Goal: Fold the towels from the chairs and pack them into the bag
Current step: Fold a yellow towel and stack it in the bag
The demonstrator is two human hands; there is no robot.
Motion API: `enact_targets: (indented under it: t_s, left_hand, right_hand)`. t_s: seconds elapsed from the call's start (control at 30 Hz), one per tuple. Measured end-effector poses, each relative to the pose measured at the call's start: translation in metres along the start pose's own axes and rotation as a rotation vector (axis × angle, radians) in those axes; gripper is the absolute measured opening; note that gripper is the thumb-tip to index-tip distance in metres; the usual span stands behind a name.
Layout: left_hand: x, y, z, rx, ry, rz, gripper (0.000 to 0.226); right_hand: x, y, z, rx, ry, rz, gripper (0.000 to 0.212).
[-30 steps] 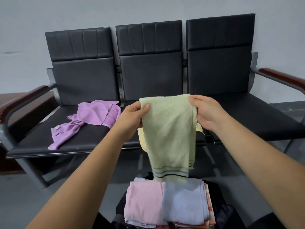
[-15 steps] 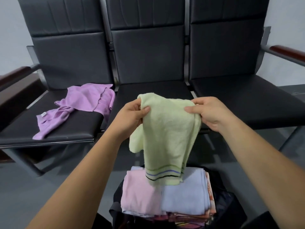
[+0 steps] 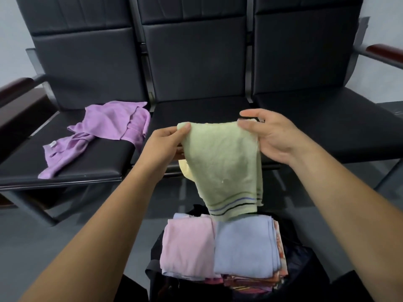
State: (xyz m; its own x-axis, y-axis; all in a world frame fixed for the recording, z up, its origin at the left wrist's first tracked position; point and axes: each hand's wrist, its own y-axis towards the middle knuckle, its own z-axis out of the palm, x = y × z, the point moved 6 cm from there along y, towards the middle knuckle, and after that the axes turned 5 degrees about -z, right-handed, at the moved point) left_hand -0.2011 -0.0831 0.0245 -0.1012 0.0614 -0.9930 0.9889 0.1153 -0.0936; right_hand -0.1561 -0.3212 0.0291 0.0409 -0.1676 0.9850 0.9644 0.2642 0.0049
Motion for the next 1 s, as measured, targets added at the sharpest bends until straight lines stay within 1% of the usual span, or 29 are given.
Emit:
enact_targets:
  t_s: [0.03, 0.07, 0.1, 0.17, 0.23, 0.33, 0.47, 0.53, 0.57, 0.63, 0.7, 0.73, 0.77, 0.83, 0.87, 0.93, 1.0]
  left_hand:
    - [-0.001, -0.001, 0.0, 0.025, -0.029, 0.006, 0.022]
    - [-0.002, -0.002, 0.002, 0.072, -0.038, 0.026, 0.017]
    - [-0.004, -0.005, 0.004, 0.133, -0.025, 0.053, 0.014]
    - [-0.006, -0.01, 0.007, 0.221, 0.035, 0.104, 0.026]
    - [-0.009, -0.011, 0.006, 0.204, 0.097, 0.151, 0.027]
    - [-0.009, -0.011, 0.003, 0.108, 0.095, 0.177, 0.02]
    - [-0.007, -0.01, 0.005, 0.05, 0.019, 0.147, 0.013]
    - [-0.005, -0.009, 0.005, 0.04, -0.029, 0.125, 0.013]
    - [-0.005, -0.009, 0.005, 0.042, -0.049, 0.122, 0.013]
    - [-0.004, -0.009, 0.005, 0.066, -0.087, 0.129, 0.014]
    - [-0.005, -0.01, 0.005, 0.094, -0.091, 0.157, 0.021]
    - [-0.007, -0.01, 0.004, 0.091, -0.074, 0.177, 0.024]
    - [-0.008, -0.01, 0.003, 0.078, -0.055, 0.197, 0.025]
    - [-0.009, -0.011, 0.003, 0.044, -0.037, 0.235, 0.023]
    - [-0.009, -0.012, 0.003, 0.021, -0.029, 0.248, 0.021]
    - [-0.011, -0.013, 0.005, -0.036, -0.001, 0.275, 0.016]
    - [-0.013, -0.013, 0.004, -0.092, 0.023, 0.292, 0.01]
  right_hand:
    - [0.003, -0.001, 0.002, 0.067, -0.051, -0.002, 0.043]
    - [0.005, -0.001, 0.001, 0.092, -0.17, -0.017, 0.044]
    - [0.008, -0.001, -0.001, 0.074, -0.323, -0.052, 0.039]
    - [0.016, -0.006, -0.007, -0.014, -0.555, -0.143, 0.022]
    - [0.023, -0.014, -0.009, -0.045, -0.62, -0.209, 0.01]
    - [0.021, -0.021, -0.009, -0.042, -0.538, -0.21, 0.008]
    - [0.003, -0.019, -0.019, -0.221, -0.221, -0.065, 0.026]
    - [0.002, -0.018, -0.02, -0.246, -0.146, -0.035, 0.031]
    - [0.002, -0.017, -0.018, -0.207, -0.111, -0.023, 0.034]
    - [0.005, -0.019, -0.008, -0.034, -0.036, 0.016, 0.047]
    - [0.006, -0.021, -0.004, 0.105, -0.052, 0.057, 0.059]
    - [0.005, -0.019, -0.007, 0.118, -0.108, 0.068, 0.061]
    - [0.005, -0.017, -0.012, 0.096, -0.222, 0.054, 0.059]
    - [0.007, -0.012, -0.022, 0.003, -0.547, -0.029, 0.055]
    - [0.009, -0.011, -0.024, -0.037, -0.661, -0.061, 0.054]
    - [0.018, -0.011, -0.025, -0.075, -0.758, -0.112, 0.044]
    - [0.031, -0.012, -0.023, -0.061, -0.788, -0.172, 0.032]
